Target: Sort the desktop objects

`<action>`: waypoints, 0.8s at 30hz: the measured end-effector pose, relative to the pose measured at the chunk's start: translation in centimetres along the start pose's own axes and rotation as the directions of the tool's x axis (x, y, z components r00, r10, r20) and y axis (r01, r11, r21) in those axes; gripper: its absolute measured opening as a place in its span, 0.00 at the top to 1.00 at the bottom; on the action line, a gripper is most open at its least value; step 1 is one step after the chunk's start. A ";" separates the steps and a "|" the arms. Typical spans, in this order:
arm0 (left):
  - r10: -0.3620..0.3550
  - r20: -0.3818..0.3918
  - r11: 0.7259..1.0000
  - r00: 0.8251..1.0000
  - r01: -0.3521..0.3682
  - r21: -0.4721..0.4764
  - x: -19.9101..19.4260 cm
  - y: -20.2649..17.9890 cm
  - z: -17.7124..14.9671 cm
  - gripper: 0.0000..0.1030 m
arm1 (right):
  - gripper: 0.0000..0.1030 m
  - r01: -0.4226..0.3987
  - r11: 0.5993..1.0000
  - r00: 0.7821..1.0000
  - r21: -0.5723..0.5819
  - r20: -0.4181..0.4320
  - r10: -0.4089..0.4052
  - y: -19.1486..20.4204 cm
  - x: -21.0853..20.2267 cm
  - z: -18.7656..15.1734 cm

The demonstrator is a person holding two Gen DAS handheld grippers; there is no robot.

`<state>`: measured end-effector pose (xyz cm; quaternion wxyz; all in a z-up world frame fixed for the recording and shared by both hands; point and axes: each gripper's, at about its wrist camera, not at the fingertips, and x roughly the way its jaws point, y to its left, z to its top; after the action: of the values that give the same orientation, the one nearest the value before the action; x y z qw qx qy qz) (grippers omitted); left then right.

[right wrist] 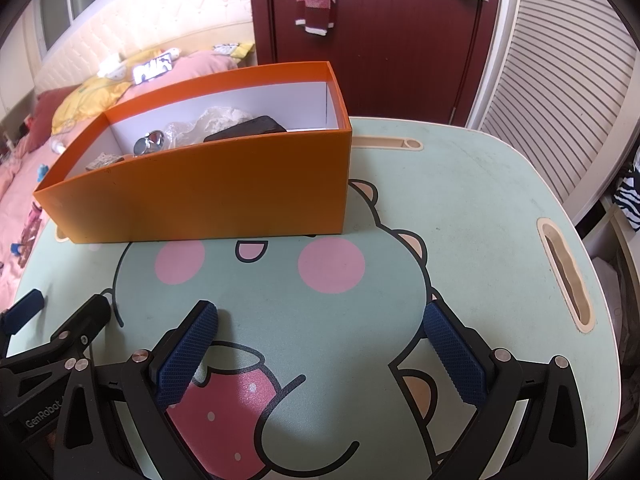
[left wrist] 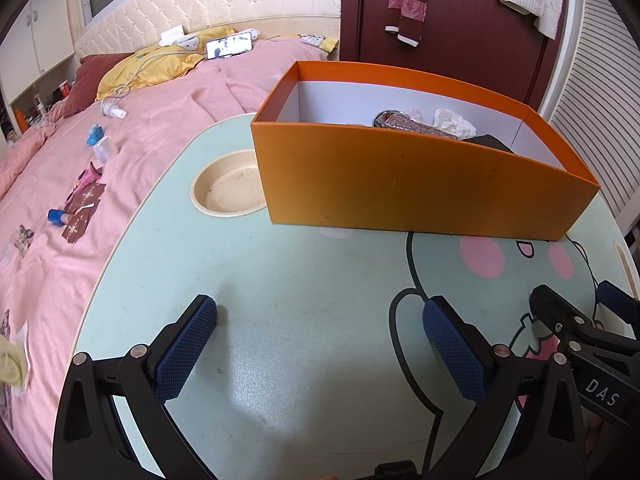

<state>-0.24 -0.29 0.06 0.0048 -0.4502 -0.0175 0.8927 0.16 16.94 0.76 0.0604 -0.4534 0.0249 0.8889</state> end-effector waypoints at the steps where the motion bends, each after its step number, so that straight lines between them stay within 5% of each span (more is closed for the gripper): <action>1: -0.002 -0.004 1.000 1.000 0.002 0.004 0.0 0.0 0.0 0.00 | 0.00 -0.003 1.000 1.000 -0.007 -0.004 0.003 0.1 0.0 0.0; 8: -0.033 -0.042 0.999 0.999 0.035 0.042 0.1 0.4 0.2 0.00 | 0.14 -0.045 0.996 0.998 -0.071 0.034 0.047 -0.3 -2.2 1.1; 13: -0.055 -0.053 0.996 0.997 0.059 0.069 -0.1 0.3 0.0 0.00 | 0.21 -0.251 0.962 0.964 -0.108 0.067 0.259 0.0 -6.1 4.1; 17: -0.058 -0.037 0.996 0.998 0.060 0.072 -0.2 0.1 -0.3 0.00 | 0.32 -0.430 0.881 0.902 -0.198 -0.072 0.425 3.5 -4.8 8.5; 19: -0.058 -0.035 0.996 0.998 0.060 0.072 -0.3 0.0 -0.3 0.00 | 0.51 -0.473 0.839 0.881 -0.270 -0.150 0.449 6.2 -3.5 9.9; 24: -0.057 -0.030 0.996 0.998 0.059 0.070 -0.2 0.1 -0.2 0.00 | 0.58 -0.496 0.780 0.867 -0.381 -0.270 0.419 10.7 -0.1 12.1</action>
<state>0.08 -0.40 0.08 0.0469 -0.4615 0.0009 0.8859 -10.92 7.50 7.84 -0.2638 -0.5095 -0.0612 0.8167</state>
